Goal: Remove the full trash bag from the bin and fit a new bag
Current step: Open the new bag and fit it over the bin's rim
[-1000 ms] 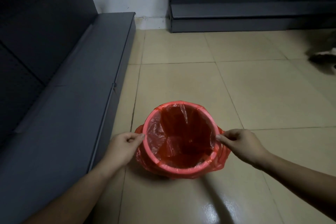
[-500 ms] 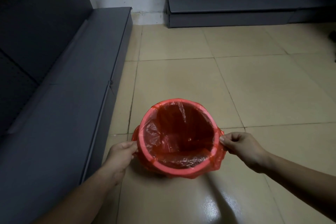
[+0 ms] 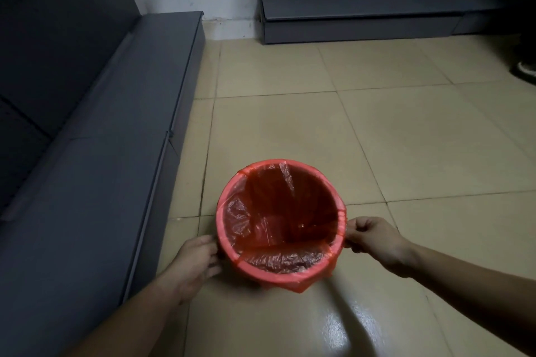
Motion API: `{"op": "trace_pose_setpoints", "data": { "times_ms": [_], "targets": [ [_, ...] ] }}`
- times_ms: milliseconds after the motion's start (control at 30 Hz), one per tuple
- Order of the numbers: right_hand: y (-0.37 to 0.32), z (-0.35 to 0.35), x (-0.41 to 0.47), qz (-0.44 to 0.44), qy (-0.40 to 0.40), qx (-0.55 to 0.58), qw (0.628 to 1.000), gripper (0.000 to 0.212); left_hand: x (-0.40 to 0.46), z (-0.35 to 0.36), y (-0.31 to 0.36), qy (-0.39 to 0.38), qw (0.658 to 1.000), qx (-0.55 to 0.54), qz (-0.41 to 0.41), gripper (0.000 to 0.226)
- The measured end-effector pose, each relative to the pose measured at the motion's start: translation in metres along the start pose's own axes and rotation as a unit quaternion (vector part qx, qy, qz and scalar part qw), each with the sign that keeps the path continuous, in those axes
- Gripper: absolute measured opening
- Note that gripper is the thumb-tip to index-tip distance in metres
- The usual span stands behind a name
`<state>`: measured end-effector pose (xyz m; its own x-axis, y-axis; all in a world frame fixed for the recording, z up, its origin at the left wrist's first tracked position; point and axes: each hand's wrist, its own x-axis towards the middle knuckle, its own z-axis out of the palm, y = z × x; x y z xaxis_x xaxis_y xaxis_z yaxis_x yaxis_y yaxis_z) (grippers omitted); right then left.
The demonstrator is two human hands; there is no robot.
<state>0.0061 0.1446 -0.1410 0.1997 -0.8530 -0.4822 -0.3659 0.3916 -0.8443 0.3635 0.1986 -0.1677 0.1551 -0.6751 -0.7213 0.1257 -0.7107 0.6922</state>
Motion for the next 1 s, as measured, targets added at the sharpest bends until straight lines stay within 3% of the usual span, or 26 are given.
{"op": "trace_pose_setpoints", "data": {
  "times_ms": [167,300,400,500,733,867,1000],
  "targets": [
    [-0.038,-0.024,0.002,-0.008,0.099,0.066,0.993,0.008,-0.012,-0.017,0.037,0.068,0.995,-0.007,0.078,0.031],
    [-0.057,-0.017,0.008,-0.034,0.108,0.026,0.993,0.023,-0.025,-0.001,0.056,0.061,0.991,0.029,0.117,0.030],
    [-0.052,-0.008,0.014,-0.051,0.115,-0.045,0.991,0.018,-0.023,0.004,0.054,0.094,0.986,0.023,0.138,0.026],
    [-0.050,-0.007,0.016,-0.058,0.132,-0.015,0.989,0.011,-0.020,0.004,0.054,0.107,0.985,-0.018,0.135,0.021],
    [-0.031,-0.007,0.026,-0.020,0.094,0.113,0.989,0.025,-0.013,0.004,0.044,0.089,0.987,-0.082,0.109,0.017],
    [-0.021,-0.007,0.031,-0.011,0.052,0.105,0.993,0.033,-0.012,0.009,0.040,0.070,0.988,-0.089,0.104,0.016],
    [-0.024,-0.013,0.035,0.004,0.034,0.100,0.994,0.025,-0.008,0.003,0.041,0.075,0.990,-0.078,0.088,0.013]
  ]
}}
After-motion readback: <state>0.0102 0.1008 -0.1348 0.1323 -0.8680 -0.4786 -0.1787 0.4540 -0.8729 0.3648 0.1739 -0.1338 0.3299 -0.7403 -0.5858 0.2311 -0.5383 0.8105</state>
